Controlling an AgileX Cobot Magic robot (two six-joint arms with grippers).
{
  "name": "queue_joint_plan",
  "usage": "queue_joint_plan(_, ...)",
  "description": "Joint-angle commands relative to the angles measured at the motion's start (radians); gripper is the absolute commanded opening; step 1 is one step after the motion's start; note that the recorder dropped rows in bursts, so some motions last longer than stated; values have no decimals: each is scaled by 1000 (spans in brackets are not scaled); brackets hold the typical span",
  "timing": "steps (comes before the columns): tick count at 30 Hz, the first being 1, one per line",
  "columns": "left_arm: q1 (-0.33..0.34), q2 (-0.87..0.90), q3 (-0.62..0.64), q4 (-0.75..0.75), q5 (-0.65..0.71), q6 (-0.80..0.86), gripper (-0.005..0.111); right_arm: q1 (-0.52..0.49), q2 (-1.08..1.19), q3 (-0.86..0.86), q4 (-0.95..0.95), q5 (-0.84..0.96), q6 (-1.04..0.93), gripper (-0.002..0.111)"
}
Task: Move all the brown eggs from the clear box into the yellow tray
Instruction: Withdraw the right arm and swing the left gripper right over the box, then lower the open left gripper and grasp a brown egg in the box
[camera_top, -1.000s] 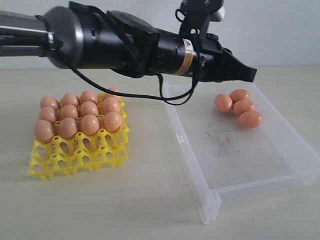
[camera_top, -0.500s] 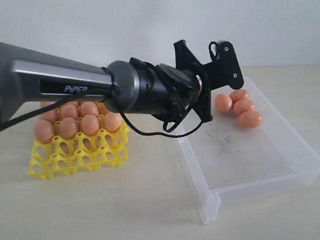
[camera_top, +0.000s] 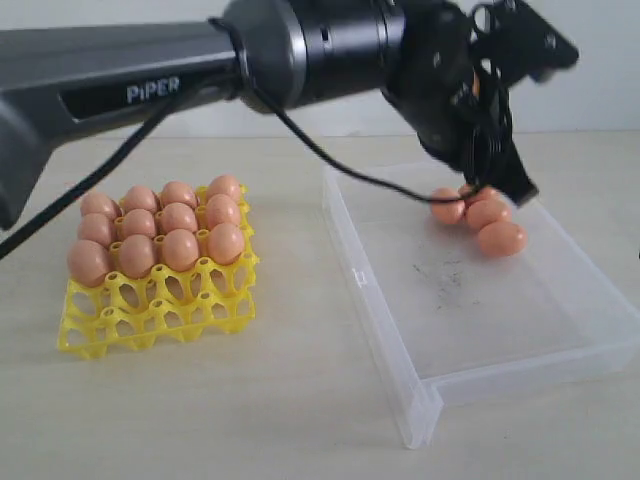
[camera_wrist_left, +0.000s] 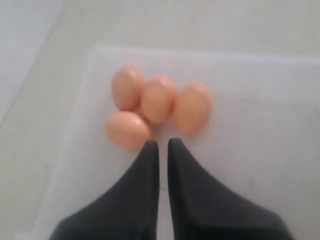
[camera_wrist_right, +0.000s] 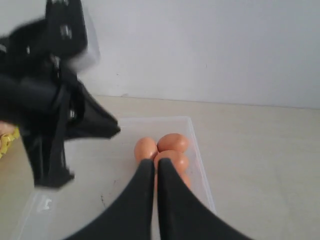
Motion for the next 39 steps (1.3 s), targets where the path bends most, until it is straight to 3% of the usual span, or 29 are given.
queue_joint_plan(1, 52, 51, -171, -138, 98, -48, 4, -9, -5, 3, -7, -2, -2, 0)
queue_joint_plan(7, 64, 172, -331, -175, 139, -50, 6, -9, -5, 3, -7, 0, -2, 0)
queue_joint_plan(13, 77, 281, -413, -88, 136, -198, 44, -9, -5, 3, -7, 15, -2, 0)
queue_joint_plan(16, 83, 318, -431, 37, 127, -374, 54, -9, -5, 3, -7, 20, -2, 0)
queue_joint_plan(24, 87, 370, -430, 103, 35, -523, 54, -9, -5, 3, -7, 43, -6, 0)
queue_joint_plan(29, 91, 372, -430, -14, 23, -572, 54, -9, -5, 3, -7, 48, -6, 0)
queue_joint_plan(39, 86, 449, -430, -11, -37, -782, 54, -9, -5, 3, -7, 48, -11, 0)
